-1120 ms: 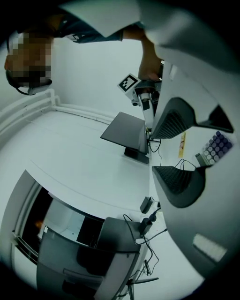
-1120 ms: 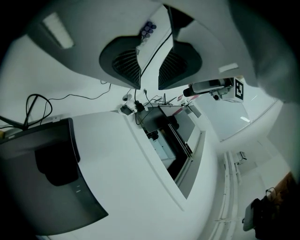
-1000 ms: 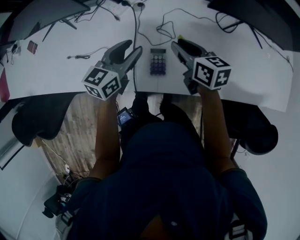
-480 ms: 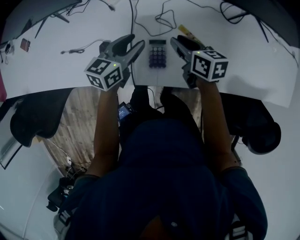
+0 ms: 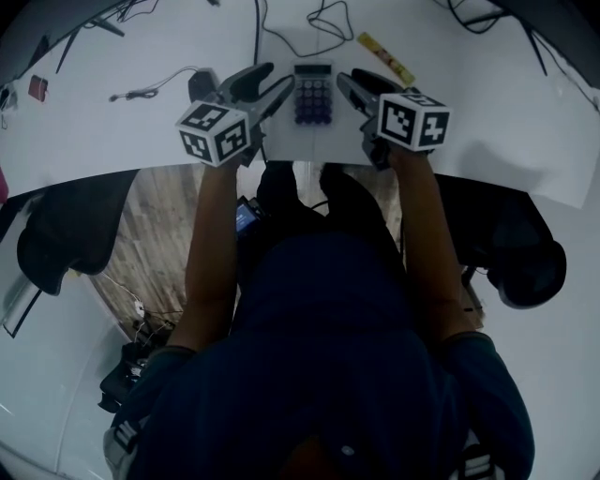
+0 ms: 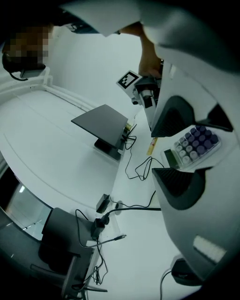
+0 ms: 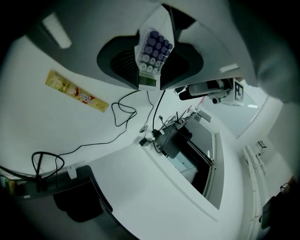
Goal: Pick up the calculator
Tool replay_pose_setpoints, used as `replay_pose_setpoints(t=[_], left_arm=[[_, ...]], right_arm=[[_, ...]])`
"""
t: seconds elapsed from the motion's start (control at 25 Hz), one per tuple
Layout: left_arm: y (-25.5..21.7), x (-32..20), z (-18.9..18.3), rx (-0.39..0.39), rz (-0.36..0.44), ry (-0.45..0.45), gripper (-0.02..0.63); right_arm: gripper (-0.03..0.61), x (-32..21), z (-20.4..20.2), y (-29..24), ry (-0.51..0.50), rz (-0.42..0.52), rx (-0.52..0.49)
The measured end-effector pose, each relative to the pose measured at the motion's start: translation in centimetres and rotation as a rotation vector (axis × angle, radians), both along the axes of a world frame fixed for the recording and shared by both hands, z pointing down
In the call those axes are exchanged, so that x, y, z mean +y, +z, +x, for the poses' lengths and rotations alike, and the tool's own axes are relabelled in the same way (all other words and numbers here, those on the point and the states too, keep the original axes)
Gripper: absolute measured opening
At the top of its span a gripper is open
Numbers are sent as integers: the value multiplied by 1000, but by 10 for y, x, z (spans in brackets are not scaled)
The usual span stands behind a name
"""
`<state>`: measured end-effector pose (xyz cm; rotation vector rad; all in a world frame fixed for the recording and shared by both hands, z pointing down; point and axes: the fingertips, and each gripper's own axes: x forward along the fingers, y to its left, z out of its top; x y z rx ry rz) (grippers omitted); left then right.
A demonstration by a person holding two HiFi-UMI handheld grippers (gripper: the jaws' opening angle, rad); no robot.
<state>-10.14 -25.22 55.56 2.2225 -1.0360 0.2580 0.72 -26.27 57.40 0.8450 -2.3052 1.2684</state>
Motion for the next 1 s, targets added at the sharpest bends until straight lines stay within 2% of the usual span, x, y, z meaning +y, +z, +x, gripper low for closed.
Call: replay_pose_setpoints(t=[0.68,1.0], left_arm=[[65,15,12,23,-158,32,219],[80,16,21,2,-226,97,225]], right_arm=[[158,14,-10,58,-2,-137,-22],[162,19,-15,73,-7,-181,-25]])
